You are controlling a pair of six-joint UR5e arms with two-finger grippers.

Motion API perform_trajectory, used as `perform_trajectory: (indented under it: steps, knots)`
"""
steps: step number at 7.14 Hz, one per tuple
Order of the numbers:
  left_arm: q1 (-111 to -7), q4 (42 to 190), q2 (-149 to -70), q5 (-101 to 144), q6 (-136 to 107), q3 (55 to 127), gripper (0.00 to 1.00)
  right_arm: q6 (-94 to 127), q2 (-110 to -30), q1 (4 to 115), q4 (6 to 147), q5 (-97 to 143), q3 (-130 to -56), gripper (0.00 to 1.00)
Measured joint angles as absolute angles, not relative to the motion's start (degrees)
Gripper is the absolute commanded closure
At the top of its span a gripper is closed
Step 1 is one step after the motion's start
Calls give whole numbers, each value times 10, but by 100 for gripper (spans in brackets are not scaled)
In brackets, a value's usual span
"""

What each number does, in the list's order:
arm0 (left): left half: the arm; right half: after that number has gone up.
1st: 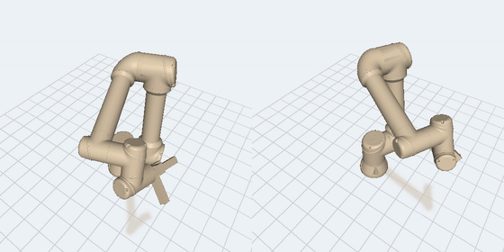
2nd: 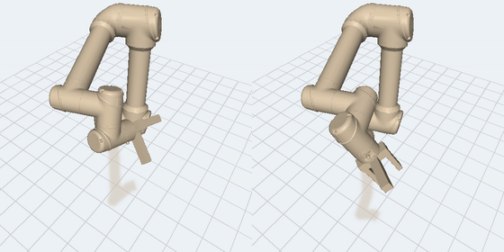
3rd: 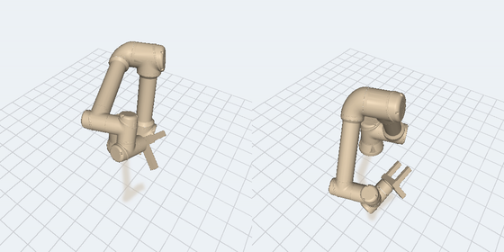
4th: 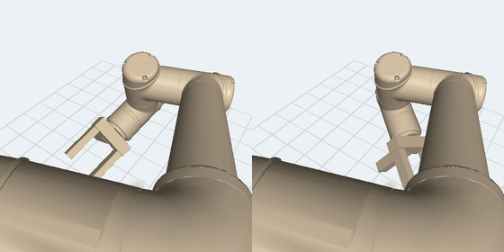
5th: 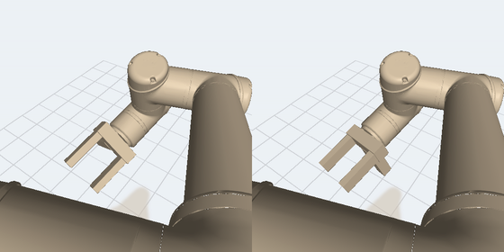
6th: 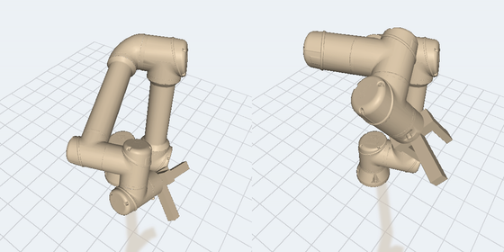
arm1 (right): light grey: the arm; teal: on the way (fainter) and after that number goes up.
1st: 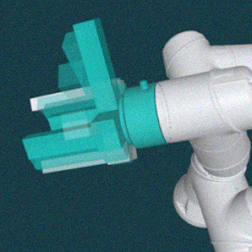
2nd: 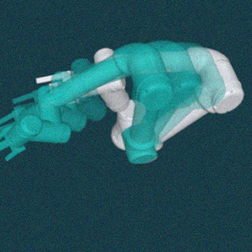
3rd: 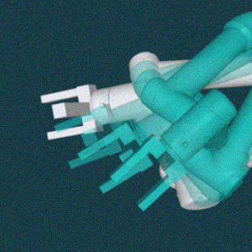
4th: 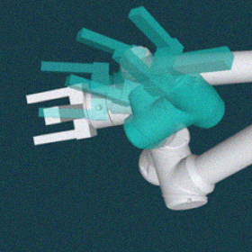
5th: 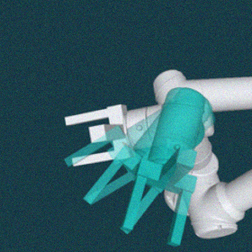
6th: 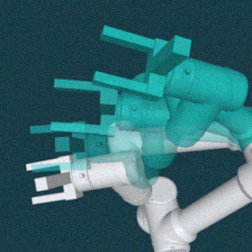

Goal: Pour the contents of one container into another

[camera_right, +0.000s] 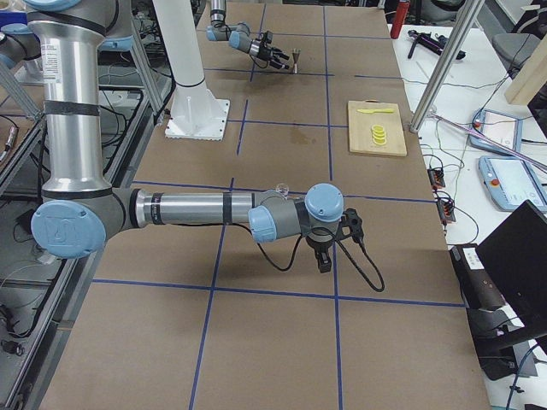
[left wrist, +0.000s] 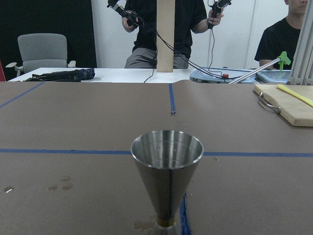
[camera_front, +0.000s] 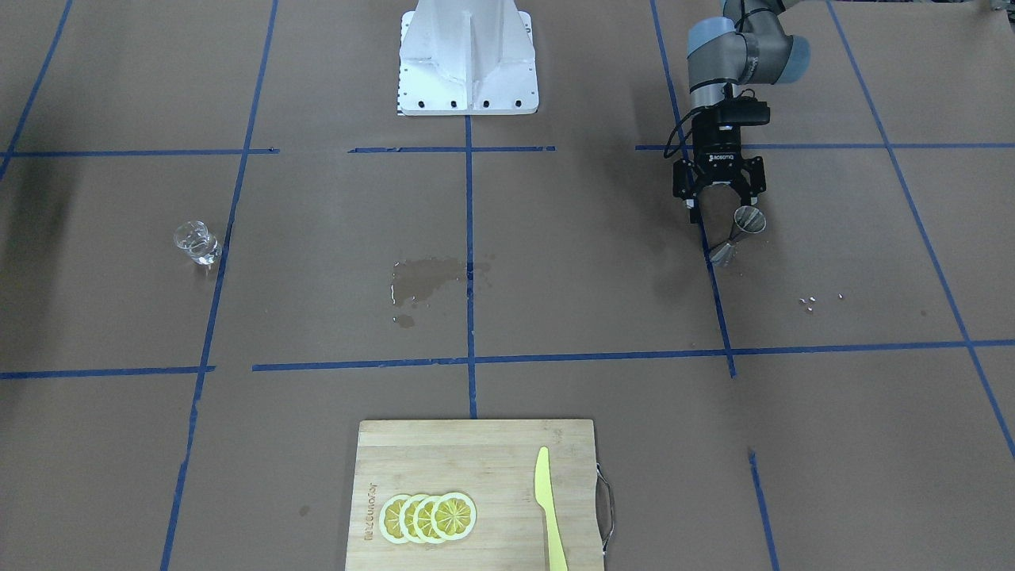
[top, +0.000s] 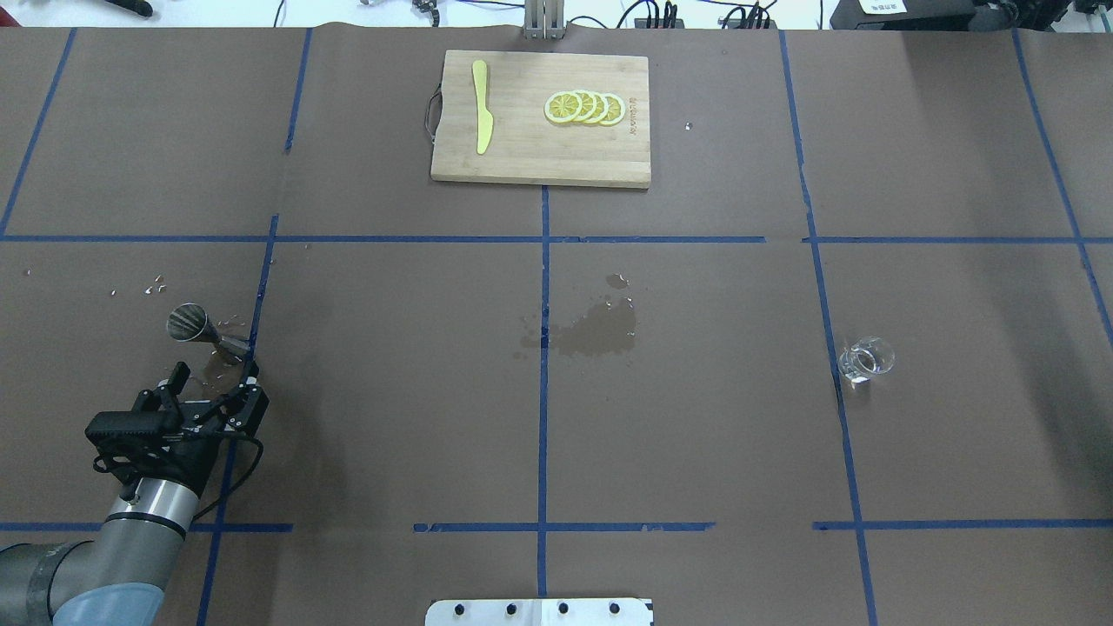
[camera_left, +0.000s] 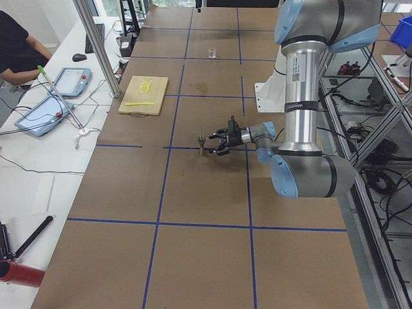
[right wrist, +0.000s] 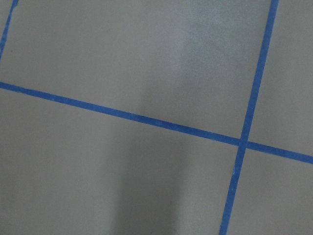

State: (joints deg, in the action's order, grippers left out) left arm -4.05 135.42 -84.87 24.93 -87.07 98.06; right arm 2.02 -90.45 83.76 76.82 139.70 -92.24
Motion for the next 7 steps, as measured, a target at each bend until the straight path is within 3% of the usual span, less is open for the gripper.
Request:
perform_trajectory:
  steps: [3,7]
  knots:
    - [-65,1355,-853,249,-867,961,11,20,-904,838,768,1396,-926,0]
    - [-77,1360,-856,249,-866,947,26,20,-904,838,768,1396,-930,0]
